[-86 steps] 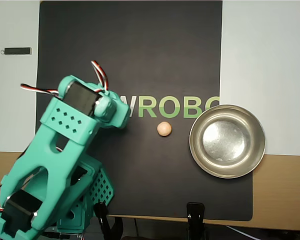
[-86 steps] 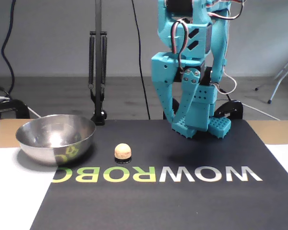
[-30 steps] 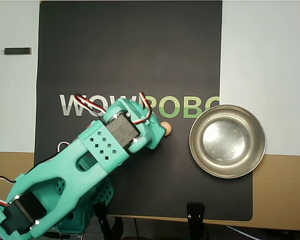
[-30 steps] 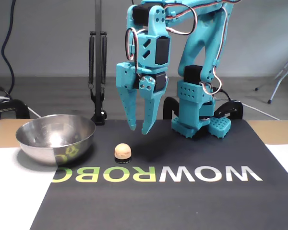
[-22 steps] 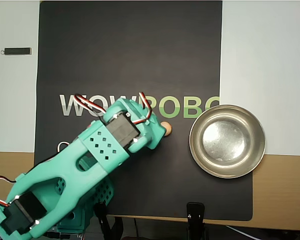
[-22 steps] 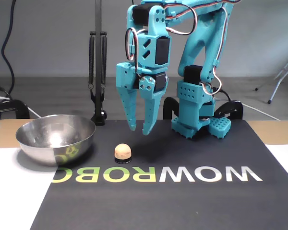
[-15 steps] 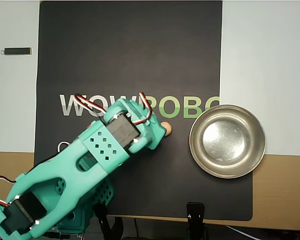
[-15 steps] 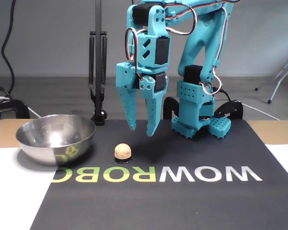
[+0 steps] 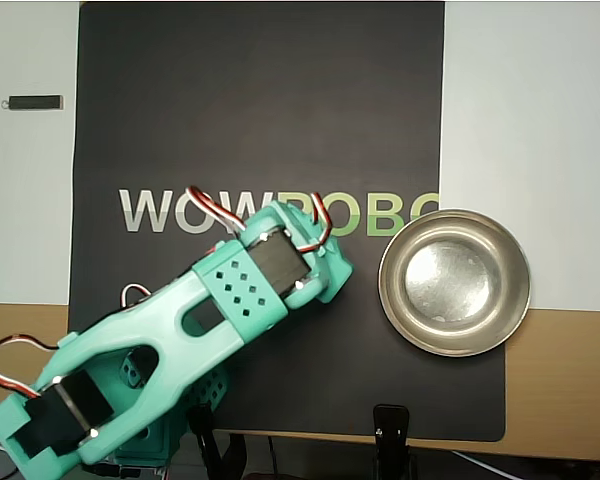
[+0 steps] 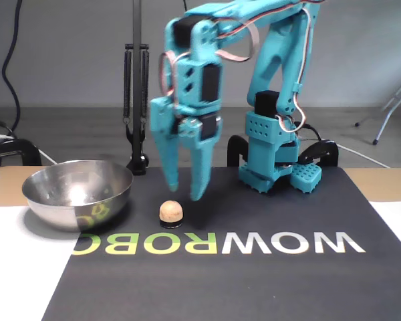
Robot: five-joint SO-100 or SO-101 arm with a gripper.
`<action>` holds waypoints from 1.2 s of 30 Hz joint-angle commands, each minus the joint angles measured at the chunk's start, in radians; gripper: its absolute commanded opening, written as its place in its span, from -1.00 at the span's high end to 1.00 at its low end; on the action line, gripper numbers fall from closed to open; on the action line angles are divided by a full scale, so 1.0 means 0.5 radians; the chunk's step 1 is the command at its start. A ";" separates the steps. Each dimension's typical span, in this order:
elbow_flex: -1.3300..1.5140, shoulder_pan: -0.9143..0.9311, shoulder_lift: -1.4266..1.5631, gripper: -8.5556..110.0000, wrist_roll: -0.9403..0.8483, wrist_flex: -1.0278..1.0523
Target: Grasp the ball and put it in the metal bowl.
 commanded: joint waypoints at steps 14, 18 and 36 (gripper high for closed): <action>-0.009 0.052 -0.086 -0.01 -0.009 -0.074; -0.009 0.055 -0.086 -0.01 -0.009 -0.074; -0.009 0.080 -0.083 -0.02 -0.009 -0.071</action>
